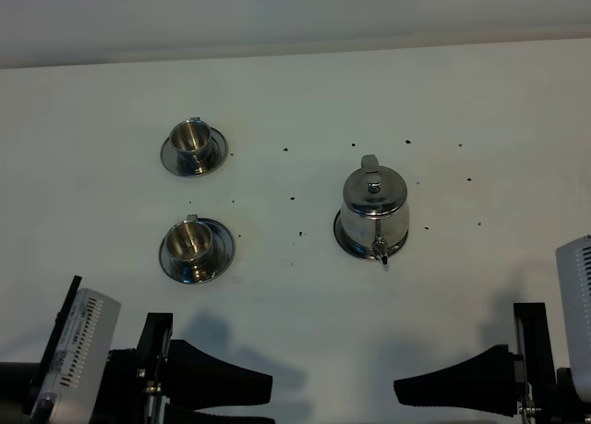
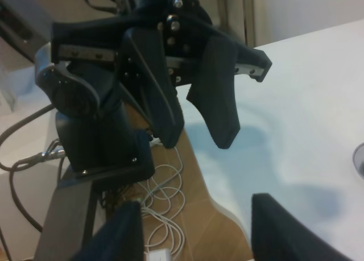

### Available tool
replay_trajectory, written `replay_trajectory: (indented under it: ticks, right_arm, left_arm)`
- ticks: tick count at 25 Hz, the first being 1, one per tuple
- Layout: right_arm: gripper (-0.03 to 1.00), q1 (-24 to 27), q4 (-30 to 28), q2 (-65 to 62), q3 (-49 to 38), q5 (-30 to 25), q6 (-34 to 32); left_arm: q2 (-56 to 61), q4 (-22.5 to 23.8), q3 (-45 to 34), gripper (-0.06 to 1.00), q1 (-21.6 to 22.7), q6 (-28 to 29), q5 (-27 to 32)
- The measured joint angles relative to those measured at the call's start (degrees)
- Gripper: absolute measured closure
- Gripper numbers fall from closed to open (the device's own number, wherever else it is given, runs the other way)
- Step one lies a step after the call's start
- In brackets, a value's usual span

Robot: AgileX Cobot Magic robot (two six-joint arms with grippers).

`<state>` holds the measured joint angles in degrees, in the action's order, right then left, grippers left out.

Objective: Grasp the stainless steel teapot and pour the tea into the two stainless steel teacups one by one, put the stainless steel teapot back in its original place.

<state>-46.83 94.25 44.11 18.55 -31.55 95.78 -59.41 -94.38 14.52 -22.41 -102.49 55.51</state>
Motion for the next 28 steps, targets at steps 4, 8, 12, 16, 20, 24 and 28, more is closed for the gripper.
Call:
replay_trajectory:
  ticks: [4, 8, 12, 16, 20, 24, 28]
  right_arm:
    - [0.55, 0.0, 0.0, 0.0, 0.0, 0.0, 0.0]
    - [0.55, 0.0, 0.0, 0.0, 0.0, 0.0, 0.0]
    - [0.55, 0.0, 0.0, 0.0, 0.0, 0.0, 0.0]
    - [0.55, 0.0, 0.0, 0.0, 0.0, 0.0, 0.0]
    - [0.55, 0.0, 0.0, 0.0, 0.0, 0.0, 0.0]
    - [0.55, 0.0, 0.0, 0.0, 0.0, 0.0, 0.0]
    - [0.55, 0.0, 0.0, 0.0, 0.0, 0.0, 0.0]
  left_arm:
    - [0.0, 0.0, 0.0, 0.56, 0.0, 0.0, 0.0]
    - [0.0, 0.0, 0.0, 0.56, 0.0, 0.0, 0.0]
    - [0.0, 0.0, 0.0, 0.56, 0.0, 0.0, 0.0]
    - [0.0, 0.0, 0.0, 0.56, 0.0, 0.0, 0.0]
    - [0.0, 0.0, 0.0, 0.56, 0.0, 0.0, 0.0]
    - [0.0, 0.0, 0.0, 0.56, 0.0, 0.0, 0.0]
    - [0.0, 0.0, 0.0, 0.56, 0.0, 0.0, 0.0]
